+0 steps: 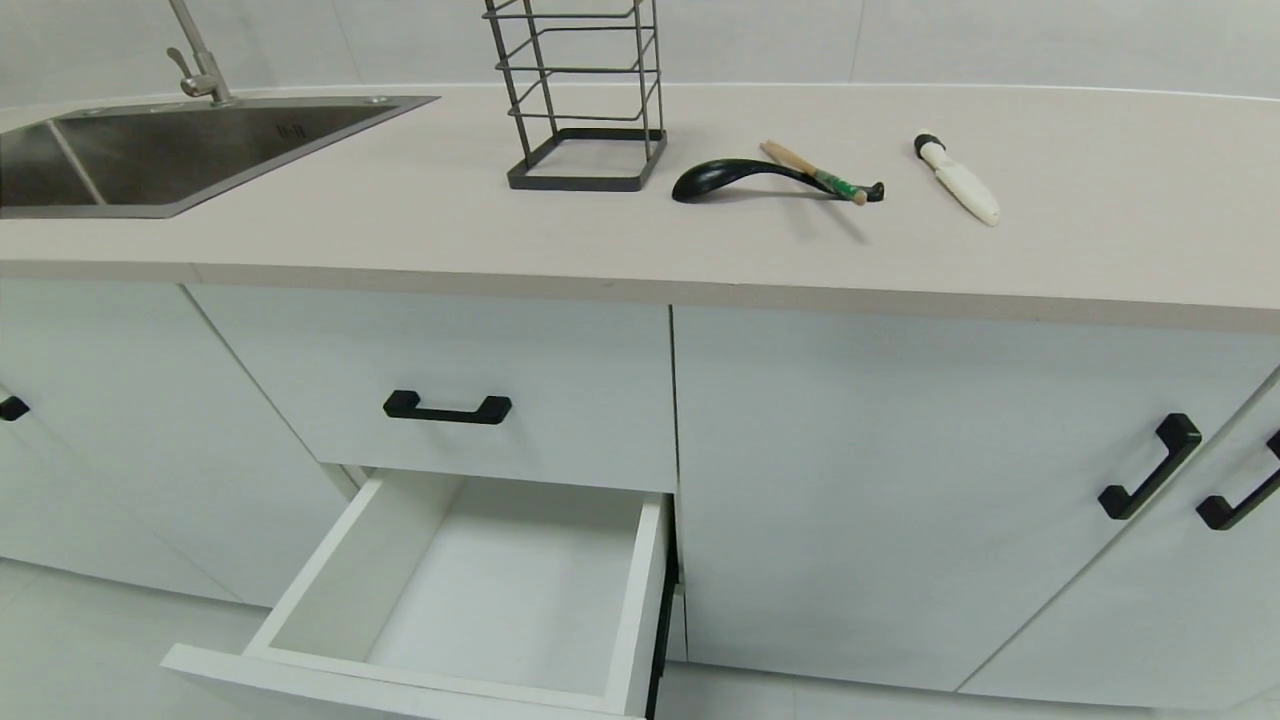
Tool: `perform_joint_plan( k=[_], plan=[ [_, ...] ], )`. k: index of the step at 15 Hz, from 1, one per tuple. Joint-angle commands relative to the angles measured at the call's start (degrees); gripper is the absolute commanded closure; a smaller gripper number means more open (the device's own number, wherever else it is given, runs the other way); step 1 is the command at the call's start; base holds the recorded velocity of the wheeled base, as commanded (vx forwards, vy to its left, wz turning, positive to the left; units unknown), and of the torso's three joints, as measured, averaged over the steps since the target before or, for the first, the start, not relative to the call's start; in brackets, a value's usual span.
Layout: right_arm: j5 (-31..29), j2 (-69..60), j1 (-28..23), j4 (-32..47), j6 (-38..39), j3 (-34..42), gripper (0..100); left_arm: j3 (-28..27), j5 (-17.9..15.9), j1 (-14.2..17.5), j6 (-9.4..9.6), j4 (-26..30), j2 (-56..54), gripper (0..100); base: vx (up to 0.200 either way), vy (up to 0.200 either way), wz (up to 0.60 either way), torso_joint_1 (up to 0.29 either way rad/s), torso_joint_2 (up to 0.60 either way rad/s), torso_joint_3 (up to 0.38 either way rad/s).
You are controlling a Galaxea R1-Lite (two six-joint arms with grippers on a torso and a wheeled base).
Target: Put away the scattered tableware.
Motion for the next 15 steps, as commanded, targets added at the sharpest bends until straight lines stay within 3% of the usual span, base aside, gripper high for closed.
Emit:
perform_joint_plan(
  k=[1,5,7,11,15],
  plan=[
    [0.0,0.0,0.0,0.0,0.0,0.0,100,0.0,0.0,0.1,-0.05,0.0,0.1,0,0.000,0.000,0.00,0.000,0.00,0.000],
    [0.0,0.0,0.0,0.0,0.0,0.0,100,0.0,0.0,0.1,-2.69,0.0,0.1,0,0.000,0.000,0.60,0.004,0.00,0.004],
    [0.0,0.0,0.0,0.0,0.1,0.0,100,0.0,0.0,0.1,-2.51,0.0,0.1,0,0.000,0.000,0.60,0.005,0.00,0.000],
    [0.0,0.0,0.0,0.0,0.2,0.0,100,0.0,0.1,0.1,-0.76,0.0,0.1,0,0.000,0.000,0.00,0.000,0.00,0.000],
    [0.0,0.0,0.0,0.0,0.3,0.0,100,0.0,0.1,0.1,-0.49,0.0,0.1,0,0.000,0.000,0.00,0.000,0.00,0.000]
  ],
)
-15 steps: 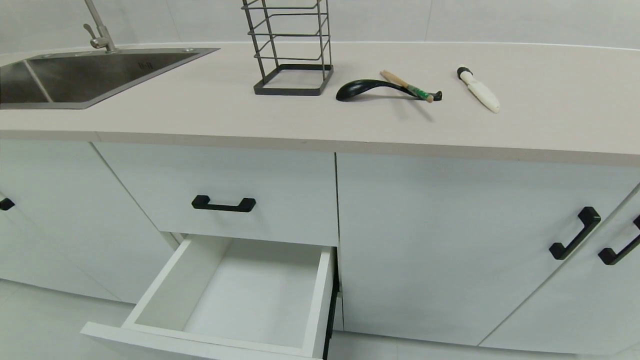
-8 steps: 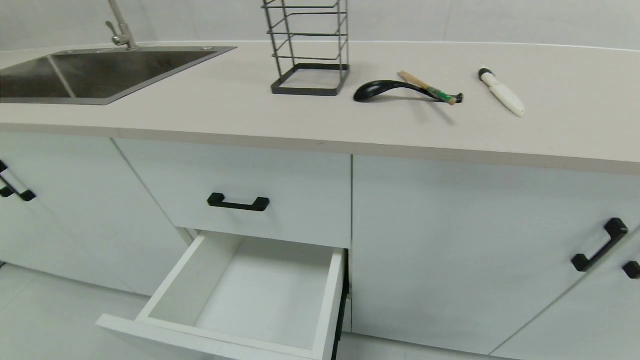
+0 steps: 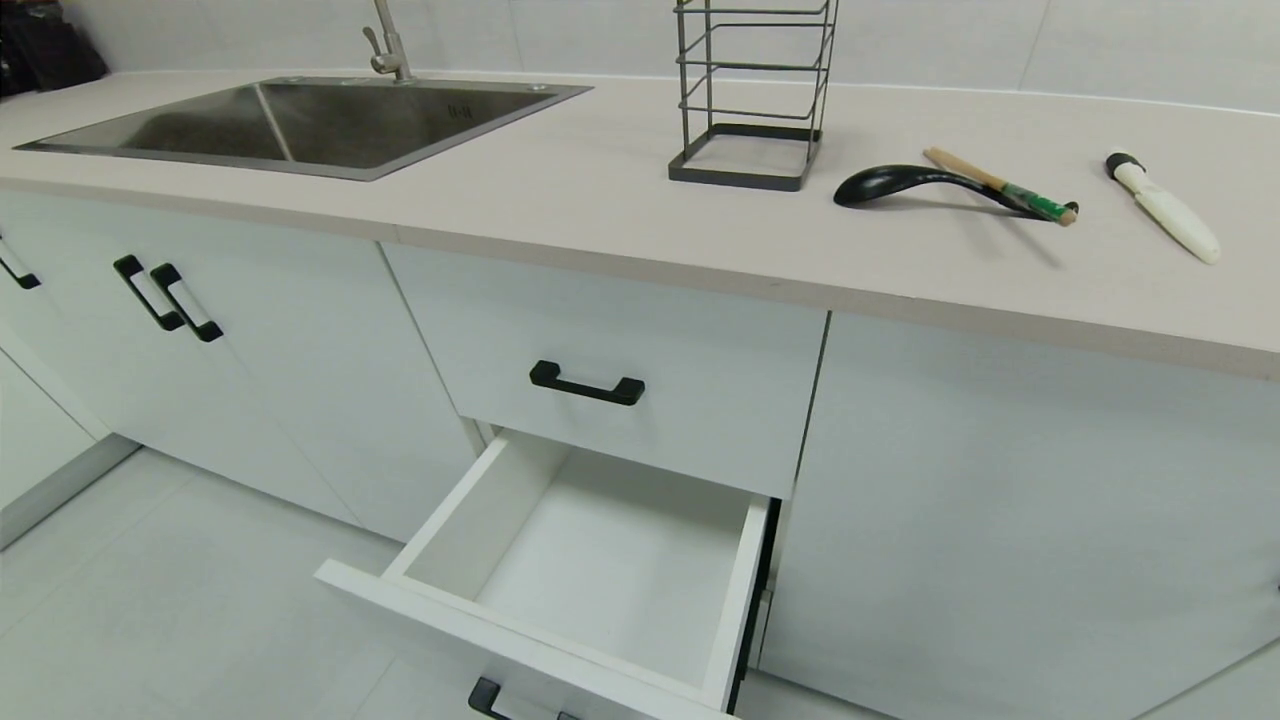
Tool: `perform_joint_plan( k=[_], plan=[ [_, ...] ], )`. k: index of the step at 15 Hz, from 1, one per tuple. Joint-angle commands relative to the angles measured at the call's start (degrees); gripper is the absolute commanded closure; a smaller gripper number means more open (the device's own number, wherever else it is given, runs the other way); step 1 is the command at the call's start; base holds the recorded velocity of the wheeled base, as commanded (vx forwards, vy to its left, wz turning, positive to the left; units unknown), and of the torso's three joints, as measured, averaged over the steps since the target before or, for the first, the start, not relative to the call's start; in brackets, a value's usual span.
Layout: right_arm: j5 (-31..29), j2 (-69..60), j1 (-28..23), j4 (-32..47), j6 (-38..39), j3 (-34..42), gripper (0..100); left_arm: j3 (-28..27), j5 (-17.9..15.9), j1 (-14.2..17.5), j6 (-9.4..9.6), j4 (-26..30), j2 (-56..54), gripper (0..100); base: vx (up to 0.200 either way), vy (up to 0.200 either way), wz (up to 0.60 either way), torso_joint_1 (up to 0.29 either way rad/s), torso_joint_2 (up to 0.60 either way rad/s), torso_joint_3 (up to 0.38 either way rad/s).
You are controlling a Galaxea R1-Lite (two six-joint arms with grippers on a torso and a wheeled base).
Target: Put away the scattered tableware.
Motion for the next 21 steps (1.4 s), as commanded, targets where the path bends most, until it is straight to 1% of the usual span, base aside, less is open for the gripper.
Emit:
perform_joint_plan(
  k=[1,2,3,10,13,15,21],
  plan=[
    [0.0,0.1,0.0,0.0,0.0,0.0,100,0.0,0.0,0.0,0.37,0.0,0.1,0,0.000,0.000,0.00,0.000,0.00,0.000],
    [0.0,0.1,0.0,0.0,0.0,0.0,100,0.0,0.1,0.0,0.81,0.0,0.1,0,0.000,0.000,0.00,0.000,0.00,0.000],
    [0.0,0.1,0.0,0.0,0.0,0.0,100,0.0,0.5,0.0,2.40,0.0,0.1,0,0.000,0.000,0.00,0.000,0.00,0.000],
    [0.0,0.1,0.0,0.0,0.1,0.0,100,0.0,0.5,0.0,2.48,-0.1,0.1,0,0.000,0.000,0.00,0.009,-0.01,-0.004],
    [0.0,0.1,0.0,0.0,0.1,0.0,100,0.0,0.5,0.0,2.48,0.0,0.1,0,0.000,0.000,0.00,0.186,-0.12,-0.051],
    [0.0,0.1,0.0,0.0,0.1,0.0,100,0.0,0.5,0.0,2.48,0.0,0.1,0,0.000,0.000,0.00,0.249,-0.15,-0.205],
    [0.0,0.1,0.0,0.0,0.0,0.0,100,0.0,0.5,0.0,2.48,0.0,0.1,0,0.000,0.000,0.00,0.211,-0.58,-0.210]
  ],
)
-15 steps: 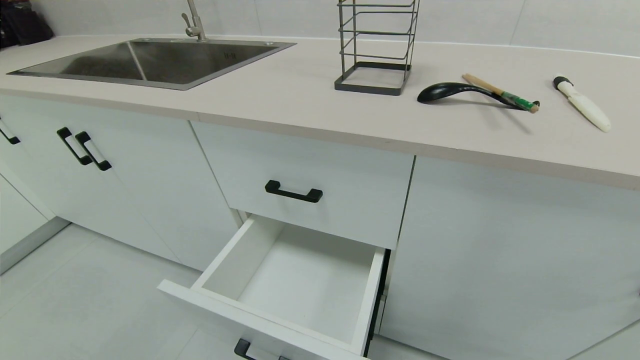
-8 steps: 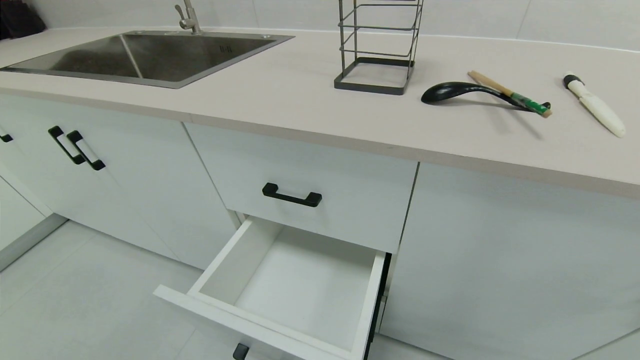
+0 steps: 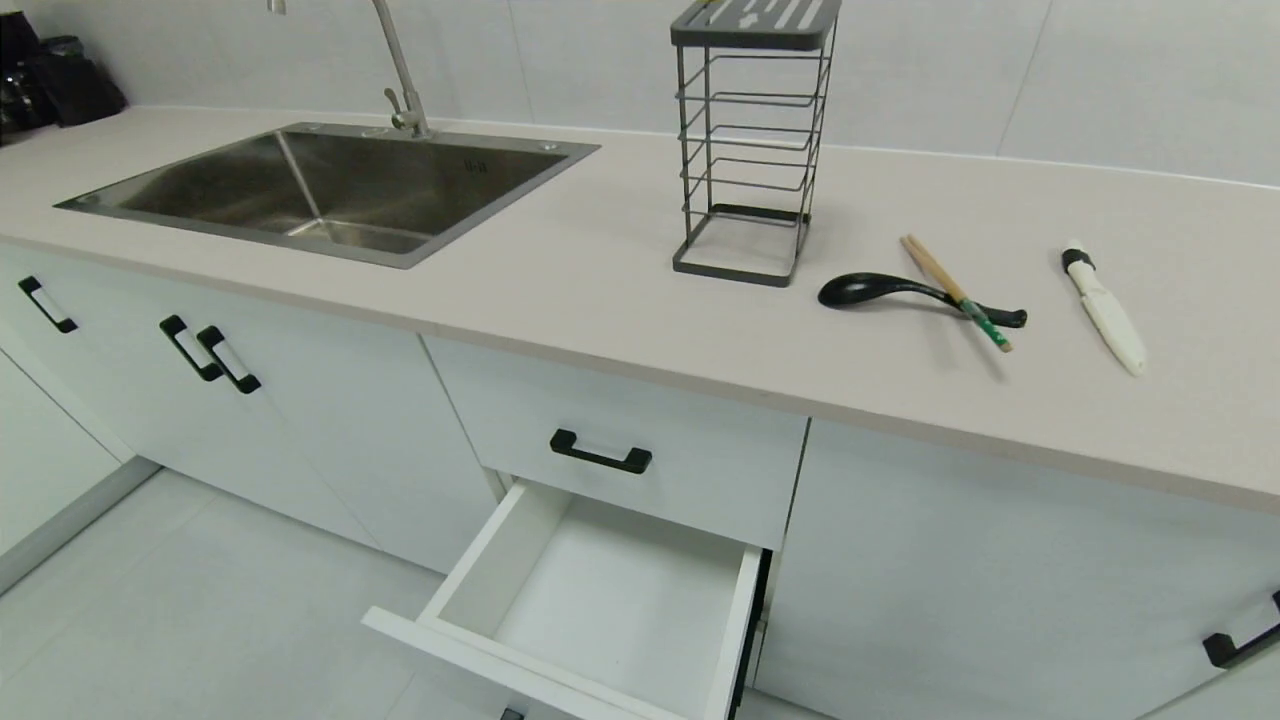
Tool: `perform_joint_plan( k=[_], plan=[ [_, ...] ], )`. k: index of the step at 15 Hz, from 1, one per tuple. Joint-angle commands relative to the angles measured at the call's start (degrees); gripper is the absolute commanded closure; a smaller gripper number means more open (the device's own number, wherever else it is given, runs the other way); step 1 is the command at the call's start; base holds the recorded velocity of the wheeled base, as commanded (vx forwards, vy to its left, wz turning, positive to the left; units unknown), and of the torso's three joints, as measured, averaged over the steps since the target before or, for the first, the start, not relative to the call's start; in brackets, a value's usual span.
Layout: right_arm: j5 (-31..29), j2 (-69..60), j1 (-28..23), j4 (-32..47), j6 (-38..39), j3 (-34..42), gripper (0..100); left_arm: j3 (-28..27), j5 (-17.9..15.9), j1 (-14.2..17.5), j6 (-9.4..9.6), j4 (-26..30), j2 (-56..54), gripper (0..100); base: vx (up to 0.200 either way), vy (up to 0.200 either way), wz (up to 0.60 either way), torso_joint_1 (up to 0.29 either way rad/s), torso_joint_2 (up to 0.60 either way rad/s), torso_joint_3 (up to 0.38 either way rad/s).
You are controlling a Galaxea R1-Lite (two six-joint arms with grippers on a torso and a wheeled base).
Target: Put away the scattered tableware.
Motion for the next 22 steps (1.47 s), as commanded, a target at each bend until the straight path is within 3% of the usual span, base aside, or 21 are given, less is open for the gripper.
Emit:
perform_joint_plan(
  k=[1,5,17,19,21,22],
  plan=[
    [0.0,0.0,0.0,0.0,0.0,0.0,100,0.0,0.0,0.0,0.00,0.0,0.1,0,0.000,0.000,0.00,0.251,-0.49,-0.212],
    [0.0,0.0,0.0,0.0,0.0,0.0,100,0.0,-0.1,-0.1,0.26,-0.1,0.1,0,0.000,0.000,0.00,0.127,-0.49,-0.224],
    [0.1,0.0,0.0,0.0,-0.1,0.0,100,0.0,0.0,-0.2,-0.79,0.0,0.1,0,0.000,0.000,0.00,0.310,-0.52,-0.248],
    [0.1,0.0,0.0,0.0,0.0,0.0,100,0.0,0.0,-0.2,-2.73,0.0,0.1,0,0.000,0.000,0.00,0.254,-0.50,-0.244],
    [0.2,0.0,0.0,0.0,-0.1,0.0,100,0.0,0.1,-0.2,-6.51,0.0,0.1,0,0.000,0.000,0.00,0.107,-0.20,-0.090],
    [0.2,0.0,0.0,0.0,-0.1,0.0,100,0.0,0.1,-0.2,-6.51,0.0,0.1,0,0.000,0.000,0.00,0.046,-0.08,-0.046]
  ],
)
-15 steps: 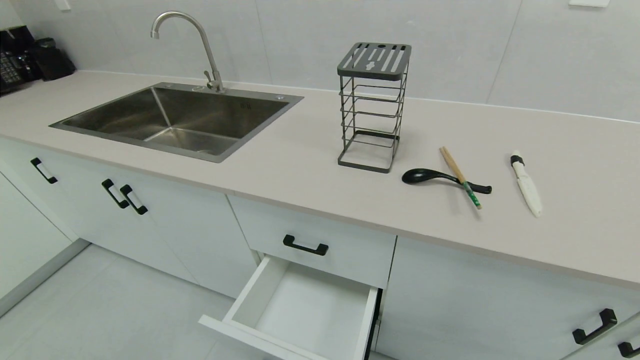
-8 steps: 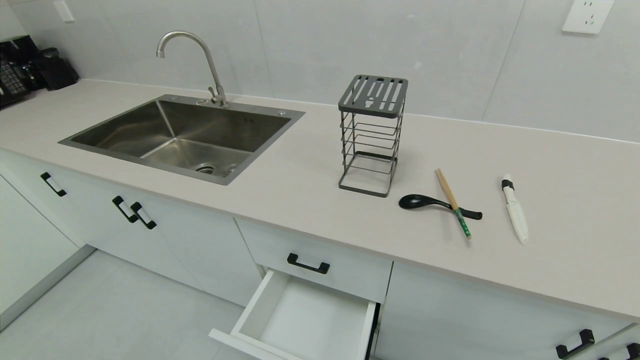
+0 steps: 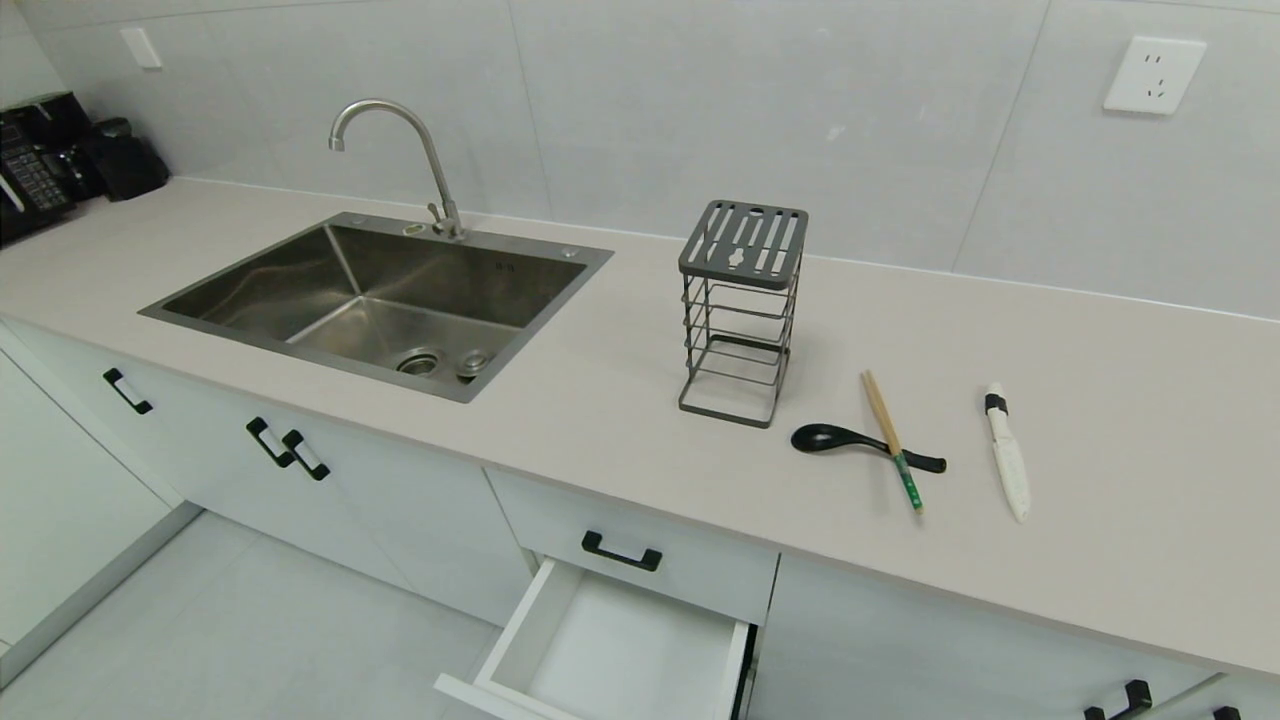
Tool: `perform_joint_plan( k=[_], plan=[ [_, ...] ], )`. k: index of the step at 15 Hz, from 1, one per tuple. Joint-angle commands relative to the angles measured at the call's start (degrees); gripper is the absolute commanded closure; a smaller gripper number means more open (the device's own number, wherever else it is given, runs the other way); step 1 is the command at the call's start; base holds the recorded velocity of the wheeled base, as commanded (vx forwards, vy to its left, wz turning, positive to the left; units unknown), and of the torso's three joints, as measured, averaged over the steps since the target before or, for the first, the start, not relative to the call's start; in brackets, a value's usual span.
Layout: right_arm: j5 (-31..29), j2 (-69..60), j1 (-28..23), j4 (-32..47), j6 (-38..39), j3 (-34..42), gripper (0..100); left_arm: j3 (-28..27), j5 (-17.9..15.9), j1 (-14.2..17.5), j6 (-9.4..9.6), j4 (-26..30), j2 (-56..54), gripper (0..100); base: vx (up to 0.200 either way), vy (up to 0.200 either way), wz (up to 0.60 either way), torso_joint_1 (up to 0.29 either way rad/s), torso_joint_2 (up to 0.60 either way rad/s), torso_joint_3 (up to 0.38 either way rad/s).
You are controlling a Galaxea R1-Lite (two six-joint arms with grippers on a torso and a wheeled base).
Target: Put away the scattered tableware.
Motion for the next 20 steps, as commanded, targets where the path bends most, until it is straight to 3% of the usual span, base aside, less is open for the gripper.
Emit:
perform_joint_plan(
  k=[1,2,10,13,14,16,17,20],
  plan=[
    [0.1,0.1,0.0,0.0,-0.1,0.0,100,0.0,0.0,0.0,-0.13,0.0,0.1,0,0.000,0.000,0.00,0.000,0.00,0.000],
    [0.1,0.1,0.0,0.0,-0.3,0.0,0,0.0,0.0,0.0,-0.04,0.0,0.1,0,0.000,0.000,0.00,0.000,0.00,0.000],
    [0.7,0.1,-0.1,-0.4,-0.2,0.0,0,0.0,0.0,0.0,-0.13,0.0,0.1,0,0.000,0.000,0.00,0.000,0.00,0.000],
    [0.6,0.1,-0.1,-3.9,-1.1,0.0,0,0.0,0.0,0.0,-0.13,0.0,0.1,0,0.000,0.000,0.00,0.000,0.00,0.000],
    [0.8,0.1,-0.1,-9.2,-1.7,0.0,0,0.0,0.0,0.0,-0.13,0.0,0.1,0,0.000,0.000,0.00,0.000,0.00,0.000],
    [4.1,0.1,0.0,-13.1,-3.4,0.0,0,0.0,0.0,0.0,-0.13,0.0,0.1,0,0.000,0.000,0.00,0.000,0.00,0.000],
    [10.2,0.1,0.0,-13.1,-4.8,-0.1,0,0.0,0.0,0.0,-0.04,0.0,0.1,0,0.000,0.000,0.00,0.000,0.00,0.000],
    [15.8,2.0,0.0,-11.4,-4.8,-3.3,0,0.0,0.0,0.0,-0.13,0.0,0.1,0,0.000,0.000,0.00,0.000,0.00,0.000]
  ],
)
